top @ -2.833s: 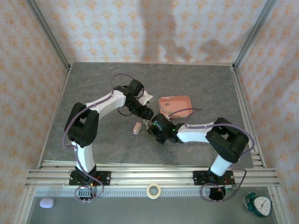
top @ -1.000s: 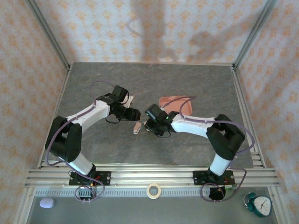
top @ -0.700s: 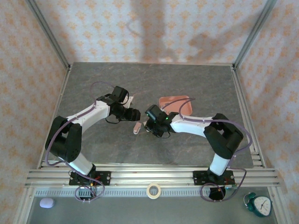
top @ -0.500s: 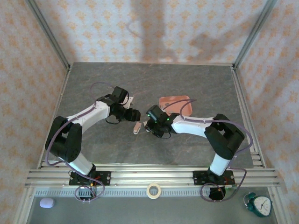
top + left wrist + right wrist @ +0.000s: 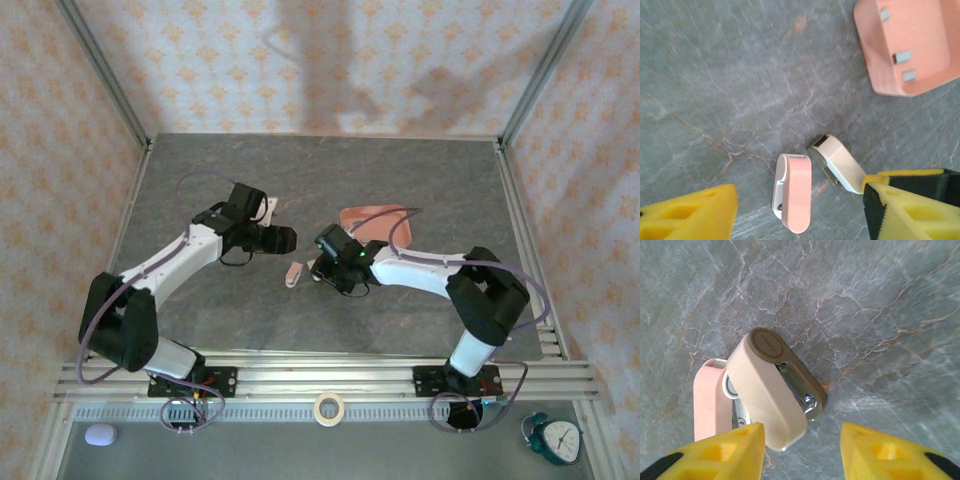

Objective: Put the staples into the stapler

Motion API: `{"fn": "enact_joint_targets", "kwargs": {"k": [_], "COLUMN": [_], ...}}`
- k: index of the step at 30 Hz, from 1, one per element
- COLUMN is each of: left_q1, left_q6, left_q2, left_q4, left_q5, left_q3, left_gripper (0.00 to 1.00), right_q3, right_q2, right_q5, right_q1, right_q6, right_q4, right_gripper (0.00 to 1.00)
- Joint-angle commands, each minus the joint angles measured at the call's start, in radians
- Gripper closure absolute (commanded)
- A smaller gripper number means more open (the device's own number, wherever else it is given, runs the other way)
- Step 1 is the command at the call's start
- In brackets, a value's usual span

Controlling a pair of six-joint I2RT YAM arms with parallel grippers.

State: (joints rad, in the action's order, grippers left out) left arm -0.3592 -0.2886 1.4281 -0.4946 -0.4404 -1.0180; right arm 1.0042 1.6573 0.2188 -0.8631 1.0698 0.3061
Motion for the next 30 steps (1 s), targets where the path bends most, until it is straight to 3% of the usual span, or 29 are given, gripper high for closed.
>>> {"fn": "enact_joint_targets", "kwargs": {"k": [1,5,9,10,11,15,19,22,30], "left_q1": [0.012,0.030,0.039,0.039,0.041,0.046,0.049,0.056,0.107], "left_q6": [-0.013,-0.021,-0.007,0.012,0.026,0.124,0.194,0.232,0.313], "left_q2": [-0.078,-0.180,-0.289,-0.319,-0.347,-0.425,-0.446,-0.440,-0.370], "left_q4": [0.047,0.078,0.153,0.193,0.233,0.421,0.611,0.756,0.996], "left_q5": [0.140,0.288,0.464,0.516,0.573,0.702,0.839,0.882,0.877], "left_q3": [0.033,0.066,0.128,0.159,0.194,0.334,0.461,0.550,0.684], "left_gripper": [0.27,0.22,0.10,0.04,0.01,0.00,0.00,0.00,0.00], "right_q3": [0.031,0.037,0.030,0.025,0.014,-0.062,-0.142,-0.215,-0.409], "right_q2": [-0.097,-0.169,-0.233,-0.254,-0.278,-0.372,-0.430,-0.459,-0.454], "right_q5": [-0.114,-0.225,-0.346,-0.405,-0.468,-0.661,-0.649,-0.589,-0.440], "right_q1": [-0.004,0.003,0.028,0.030,0.032,0.051,0.194,0.317,0.532], "right_q6": [-0.053,-0.115,-0.207,-0.239,-0.275,-0.494,-0.672,-0.780,-1.062], "right_q4": [0.080,0.132,0.162,0.164,0.155,0.020,-0.121,-0.244,-0.603], "right_gripper": [0.49,0.39,0.31,0.24,0.02,0.00,0.00,0.00,0.00]}}
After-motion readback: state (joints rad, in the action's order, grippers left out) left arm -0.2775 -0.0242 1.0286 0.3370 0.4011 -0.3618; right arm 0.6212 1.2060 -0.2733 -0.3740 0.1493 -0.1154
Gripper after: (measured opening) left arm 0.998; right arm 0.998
